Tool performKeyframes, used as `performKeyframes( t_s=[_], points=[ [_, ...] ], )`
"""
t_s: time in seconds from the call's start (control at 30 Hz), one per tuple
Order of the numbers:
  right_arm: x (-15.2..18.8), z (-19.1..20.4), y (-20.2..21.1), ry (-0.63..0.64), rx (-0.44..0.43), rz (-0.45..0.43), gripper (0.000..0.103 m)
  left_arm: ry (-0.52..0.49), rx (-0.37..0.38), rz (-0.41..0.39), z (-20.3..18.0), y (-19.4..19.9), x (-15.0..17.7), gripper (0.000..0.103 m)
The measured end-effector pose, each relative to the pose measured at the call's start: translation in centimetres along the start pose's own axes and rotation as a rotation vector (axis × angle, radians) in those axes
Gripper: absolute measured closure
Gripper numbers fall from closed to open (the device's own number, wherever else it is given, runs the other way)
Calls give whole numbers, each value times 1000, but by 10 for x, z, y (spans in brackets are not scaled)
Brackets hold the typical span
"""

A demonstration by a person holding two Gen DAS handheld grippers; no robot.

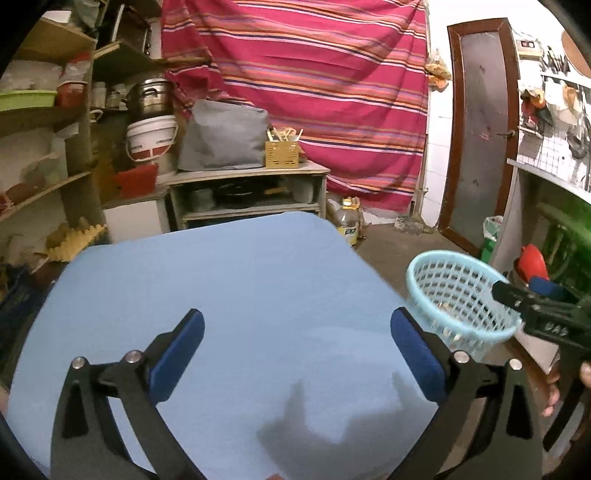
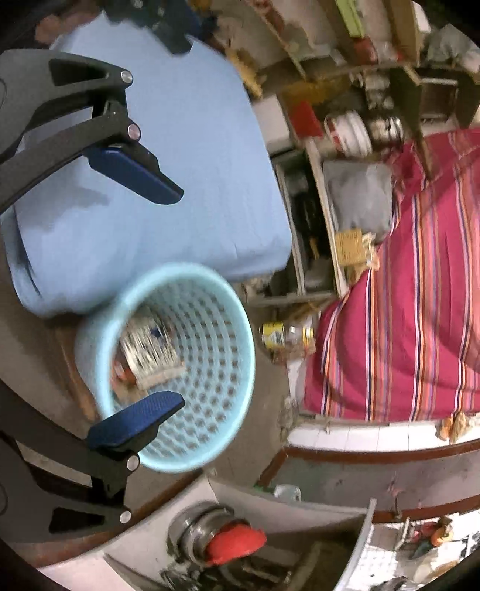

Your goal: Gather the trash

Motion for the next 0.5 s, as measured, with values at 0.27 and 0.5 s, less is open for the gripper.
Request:
performKeyframes(
  t_s=[0.27, 0.5],
  points=[
    [25, 55, 46, 51, -24, -70, 4, 42, -56, -4, 47, 47, 33, 4],
    [43, 84, 63, 59, -28, -85, 4, 95, -41, -7, 60, 71, 54, 4]
  ],
)
Point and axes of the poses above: each gripper's, at about its wrist camera, not at the fingertips, and y roughly against the way its jaws point, z to its left, x to its underside, the point moved 2 cm from there along -y, roughly the way its jaws point, and after that the axes turned 8 degrees about -z, right-handed, at the moved point
